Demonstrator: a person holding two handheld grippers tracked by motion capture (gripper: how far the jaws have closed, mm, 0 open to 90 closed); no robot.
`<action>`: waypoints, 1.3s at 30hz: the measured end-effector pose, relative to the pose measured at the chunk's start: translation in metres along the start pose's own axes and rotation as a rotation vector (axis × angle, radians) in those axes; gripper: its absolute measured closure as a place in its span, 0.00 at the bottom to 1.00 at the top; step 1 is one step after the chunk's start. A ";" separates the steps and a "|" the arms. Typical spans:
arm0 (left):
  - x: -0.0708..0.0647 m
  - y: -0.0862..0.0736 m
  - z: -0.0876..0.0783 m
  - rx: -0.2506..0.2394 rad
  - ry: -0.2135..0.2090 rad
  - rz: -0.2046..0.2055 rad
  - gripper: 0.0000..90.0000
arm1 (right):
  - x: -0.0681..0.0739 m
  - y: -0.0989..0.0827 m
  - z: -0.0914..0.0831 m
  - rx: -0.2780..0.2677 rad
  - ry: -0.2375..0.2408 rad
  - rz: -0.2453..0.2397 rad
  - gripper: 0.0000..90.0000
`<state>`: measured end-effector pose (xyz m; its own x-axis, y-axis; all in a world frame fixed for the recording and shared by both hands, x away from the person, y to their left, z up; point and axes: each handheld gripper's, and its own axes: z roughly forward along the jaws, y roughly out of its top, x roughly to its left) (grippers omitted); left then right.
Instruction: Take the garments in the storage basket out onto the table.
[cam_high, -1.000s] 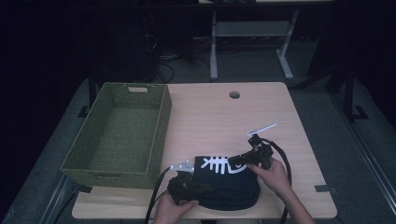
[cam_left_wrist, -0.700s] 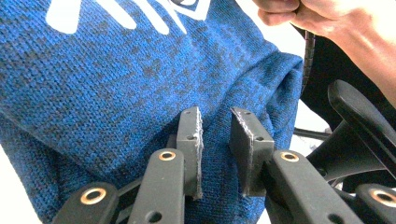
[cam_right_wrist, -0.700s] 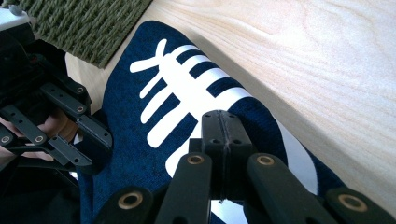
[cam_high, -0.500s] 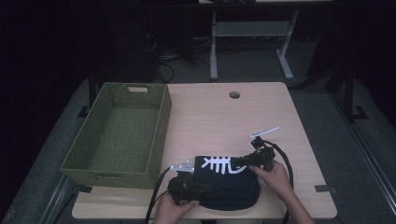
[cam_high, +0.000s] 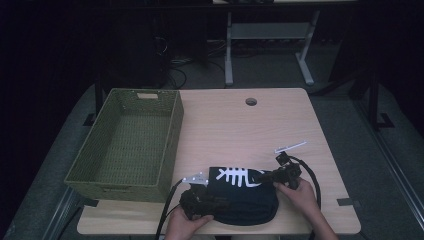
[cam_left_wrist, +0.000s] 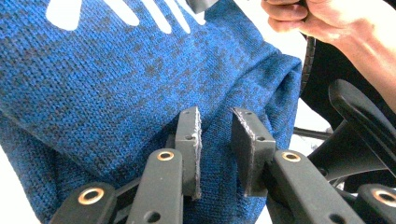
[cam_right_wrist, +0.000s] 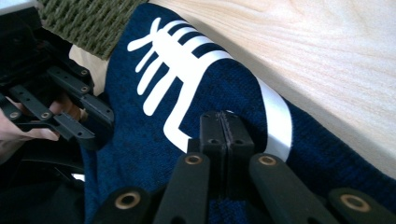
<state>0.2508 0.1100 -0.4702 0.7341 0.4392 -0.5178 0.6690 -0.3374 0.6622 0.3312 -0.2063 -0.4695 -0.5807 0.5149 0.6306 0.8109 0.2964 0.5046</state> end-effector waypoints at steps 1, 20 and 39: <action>0.000 0.000 0.000 0.001 -0.003 -0.003 0.80 | 0.001 0.000 -0.001 -0.003 0.005 -0.002 0.96; 0.014 0.010 -0.019 -0.040 0.054 -0.049 0.74 | 0.029 -0.031 -0.004 0.053 0.054 -0.061 0.89; 0.015 0.023 0.005 -0.044 0.088 -0.043 0.74 | 0.002 -0.022 -0.014 0.060 -0.036 -0.052 0.92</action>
<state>0.2776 0.1041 -0.4654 0.6906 0.5246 -0.4978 0.6923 -0.2805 0.6649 0.3118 -0.2231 -0.4711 -0.6197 0.5259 0.5826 0.7835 0.3704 0.4990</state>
